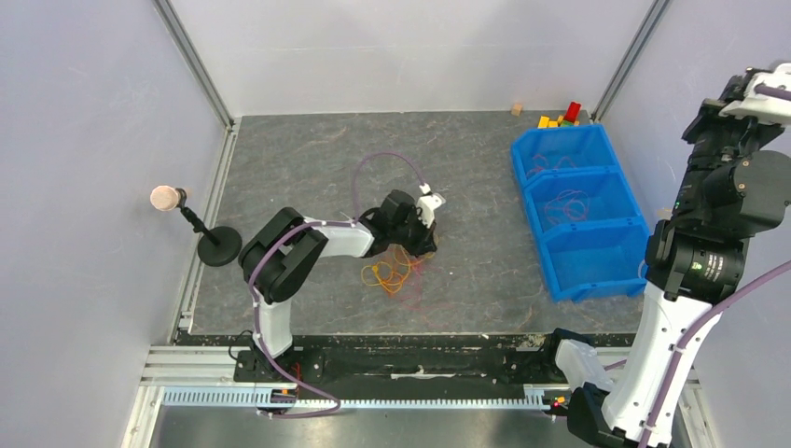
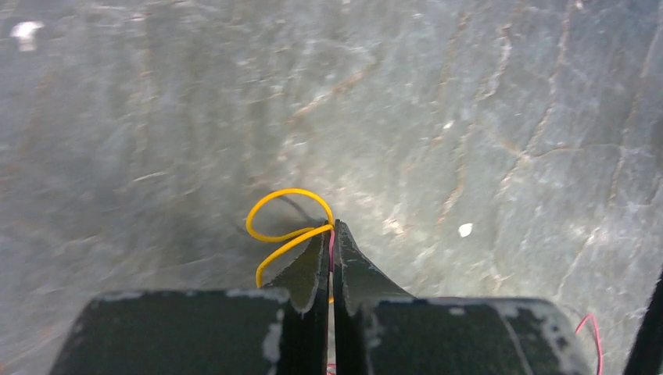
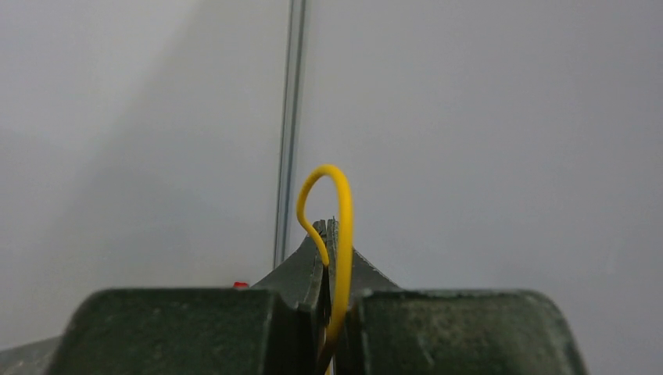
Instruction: Untangle the cables
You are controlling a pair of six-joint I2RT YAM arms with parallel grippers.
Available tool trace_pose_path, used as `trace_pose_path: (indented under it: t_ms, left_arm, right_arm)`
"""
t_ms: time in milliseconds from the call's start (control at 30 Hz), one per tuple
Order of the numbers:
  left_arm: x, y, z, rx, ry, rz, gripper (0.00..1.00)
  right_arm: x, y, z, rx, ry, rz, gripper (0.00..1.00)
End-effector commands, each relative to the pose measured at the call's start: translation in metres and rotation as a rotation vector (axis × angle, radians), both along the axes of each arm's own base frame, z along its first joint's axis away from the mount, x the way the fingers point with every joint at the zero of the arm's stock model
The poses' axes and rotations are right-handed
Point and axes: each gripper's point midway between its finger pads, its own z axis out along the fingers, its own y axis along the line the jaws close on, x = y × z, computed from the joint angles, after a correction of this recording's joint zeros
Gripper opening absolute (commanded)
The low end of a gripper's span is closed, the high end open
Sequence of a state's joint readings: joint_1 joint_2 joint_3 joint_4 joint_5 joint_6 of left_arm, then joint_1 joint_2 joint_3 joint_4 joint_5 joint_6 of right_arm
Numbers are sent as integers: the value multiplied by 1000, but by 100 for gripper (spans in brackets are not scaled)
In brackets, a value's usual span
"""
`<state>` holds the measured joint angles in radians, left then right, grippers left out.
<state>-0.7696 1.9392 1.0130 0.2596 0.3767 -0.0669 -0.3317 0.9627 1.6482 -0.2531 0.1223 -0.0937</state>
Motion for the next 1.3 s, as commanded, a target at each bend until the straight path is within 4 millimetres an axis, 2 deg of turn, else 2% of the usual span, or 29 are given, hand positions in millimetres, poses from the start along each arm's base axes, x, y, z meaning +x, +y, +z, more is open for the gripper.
trace_pose_path:
  t_ms: [0, 67, 100, 300, 400, 467, 633, 700, 767, 800, 867, 933, 1000, 1067, 1133, 1200, 1267]
  left_arm:
    - [6, 24, 5, 46, -37, -45, 2]
    - [9, 24, 7, 38, -35, -39, 2]
    - [11, 24, 7, 35, -35, -36, 2]
    - [16, 23, 7, 22, -48, -28, 2]
    - [18, 24, 5, 9, -23, -1, 2]
    - [19, 24, 6, 5, -24, 4, 2]
    - [22, 29, 7, -2, -23, 18, 2]
    - [22, 32, 7, -3, -16, 27, 2]
    - [21, 36, 7, 0, -10, 34, 2]
    - [20, 38, 8, 0, -10, 36, 2]
    - [19, 42, 6, 10, -7, 37, 2]
    - [18, 45, 5, 15, 2, 45, 2]
    - [19, 49, 2, 22, 9, 50, 2]
    - [20, 51, 1, 25, 13, 56, 2]
    - [22, 51, 2, 23, 10, 57, 2]
    - [24, 51, 3, 21, 7, 58, 2]
    - [26, 50, 3, 23, 7, 58, 2]
  right_arm:
    - [12, 13, -30, -41, 114, 82, 0]
    - [15, 14, -39, -36, 138, 90, 0]
    - [15, 15, -37, -35, 132, 95, 0]
    - [13, 48, -4, -59, 56, 266, 0]
    - [13, 56, 7, -58, 47, 312, 0]
    - [19, 50, -7, -37, 103, 291, 0]
    - [27, 25, -95, -70, 323, 170, 0]
    - [25, 15, -121, -82, 383, 120, 0]
    - [26, 9, -138, -102, 431, 89, 0]
    - [27, 5, -140, -114, 438, 69, 0]
    - [27, -6, -124, -129, 415, 9, 0]
    - [26, -10, -98, -152, 378, -22, 0]
    - [23, -8, -65, -174, 317, -23, 0]
    - [22, -4, -41, -183, 277, -9, 0]
    - [21, -10, -33, -201, 284, -46, 0]
    - [19, -23, -33, -221, 302, -124, 0]
    - [16, -27, -30, -246, 303, -158, 0]
